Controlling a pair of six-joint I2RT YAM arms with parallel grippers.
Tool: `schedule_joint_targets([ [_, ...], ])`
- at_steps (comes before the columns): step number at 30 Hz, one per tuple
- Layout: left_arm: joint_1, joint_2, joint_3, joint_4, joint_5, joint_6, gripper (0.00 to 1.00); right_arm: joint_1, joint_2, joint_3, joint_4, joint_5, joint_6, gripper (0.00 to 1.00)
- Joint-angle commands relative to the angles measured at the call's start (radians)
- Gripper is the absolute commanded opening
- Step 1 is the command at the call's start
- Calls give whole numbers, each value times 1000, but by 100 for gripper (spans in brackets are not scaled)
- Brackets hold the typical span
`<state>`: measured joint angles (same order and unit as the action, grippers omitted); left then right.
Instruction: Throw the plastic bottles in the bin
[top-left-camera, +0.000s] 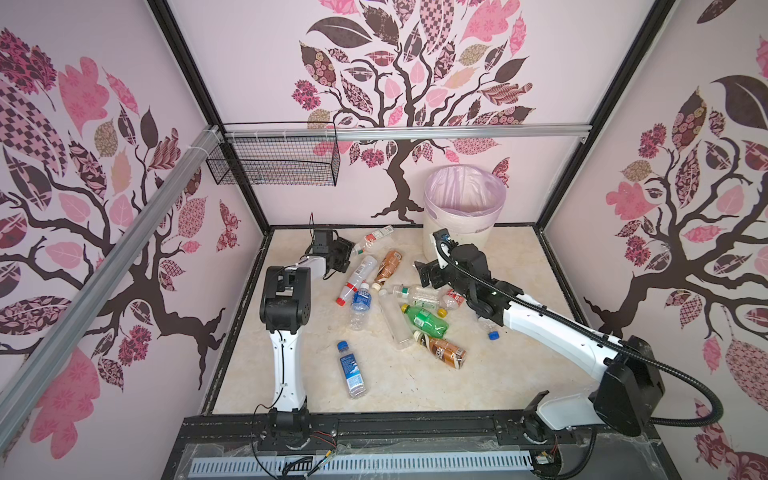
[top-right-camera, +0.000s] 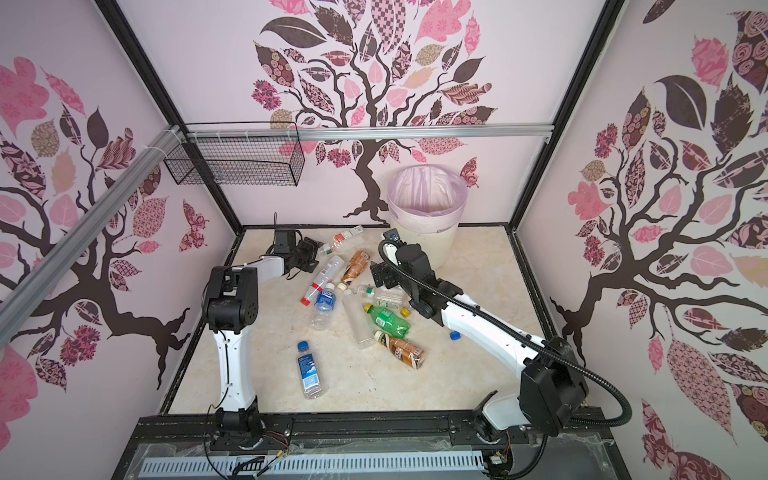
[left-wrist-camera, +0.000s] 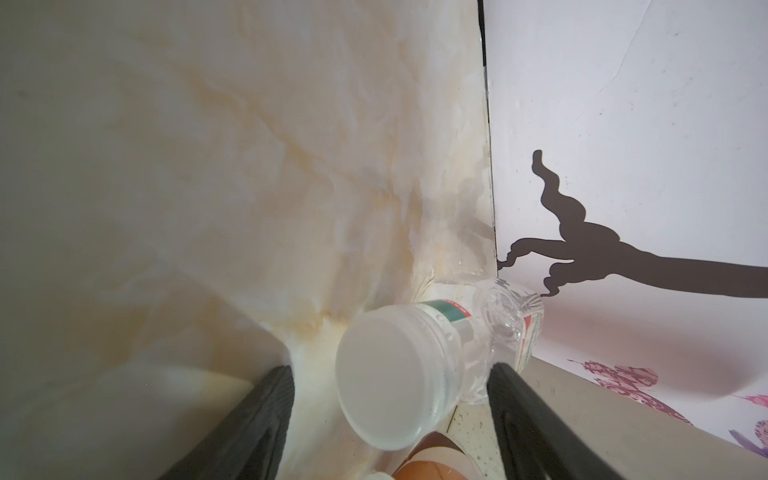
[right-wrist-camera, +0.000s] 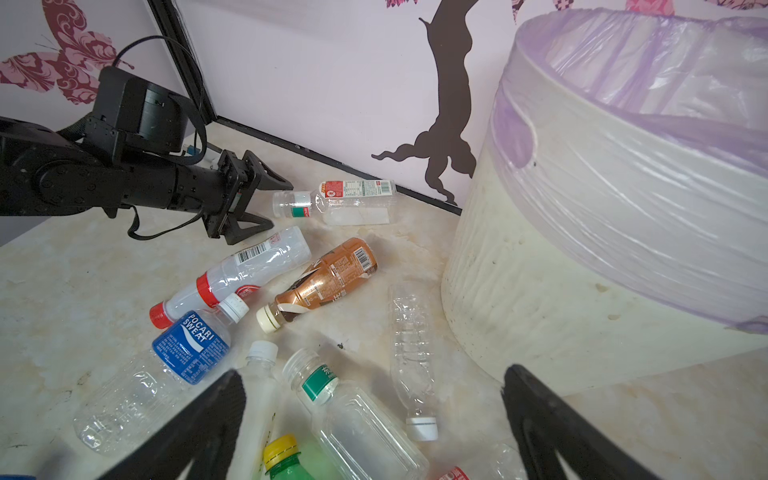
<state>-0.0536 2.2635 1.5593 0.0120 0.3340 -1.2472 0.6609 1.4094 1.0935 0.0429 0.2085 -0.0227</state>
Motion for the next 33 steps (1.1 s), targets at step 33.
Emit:
schedule_joint_targets([
  [33, -13, 28, 6, -29, -29, 105, 51, 7, 14, 13, 45, 7, 17, 99],
])
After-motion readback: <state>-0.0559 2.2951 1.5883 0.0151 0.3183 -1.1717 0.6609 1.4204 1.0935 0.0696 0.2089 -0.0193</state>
